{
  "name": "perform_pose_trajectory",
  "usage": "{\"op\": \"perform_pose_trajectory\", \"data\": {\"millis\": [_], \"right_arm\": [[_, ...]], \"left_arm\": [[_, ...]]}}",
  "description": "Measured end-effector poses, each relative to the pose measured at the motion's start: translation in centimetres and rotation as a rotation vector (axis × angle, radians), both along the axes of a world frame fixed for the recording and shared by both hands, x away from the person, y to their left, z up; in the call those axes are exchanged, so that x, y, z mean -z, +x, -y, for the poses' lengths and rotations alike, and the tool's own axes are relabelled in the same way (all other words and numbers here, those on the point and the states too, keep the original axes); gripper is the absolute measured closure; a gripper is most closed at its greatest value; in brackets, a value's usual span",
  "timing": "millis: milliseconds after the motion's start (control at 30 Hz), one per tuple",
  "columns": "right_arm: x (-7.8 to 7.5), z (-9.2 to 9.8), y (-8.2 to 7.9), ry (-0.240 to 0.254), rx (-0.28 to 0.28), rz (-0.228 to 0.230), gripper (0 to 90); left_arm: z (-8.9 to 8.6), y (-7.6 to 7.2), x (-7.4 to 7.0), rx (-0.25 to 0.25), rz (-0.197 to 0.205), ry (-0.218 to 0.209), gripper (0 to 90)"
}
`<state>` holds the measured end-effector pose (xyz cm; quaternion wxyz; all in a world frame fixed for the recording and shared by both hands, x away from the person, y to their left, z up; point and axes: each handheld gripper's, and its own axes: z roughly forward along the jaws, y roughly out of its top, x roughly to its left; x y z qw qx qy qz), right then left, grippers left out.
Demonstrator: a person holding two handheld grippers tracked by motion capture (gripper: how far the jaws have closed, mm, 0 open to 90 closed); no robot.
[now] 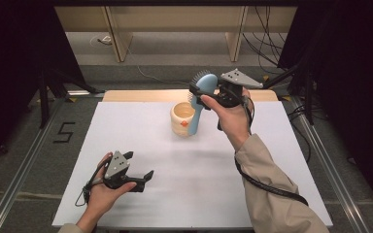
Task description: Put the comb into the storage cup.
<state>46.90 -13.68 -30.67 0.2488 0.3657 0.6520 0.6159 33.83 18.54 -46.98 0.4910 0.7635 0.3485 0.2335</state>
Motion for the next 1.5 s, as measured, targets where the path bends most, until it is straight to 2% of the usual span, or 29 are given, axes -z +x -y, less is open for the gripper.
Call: {"op": "perform_pose_trajectory", "data": {"millis": [1500], "right_arm": [[-1.4, 0.0, 1.3, 0.021, 0.036, 0.033, 20.5]], "left_arm": [[-0.1, 0.0, -0.1, -0.01, 0.014, -0.01, 1.9]]}}
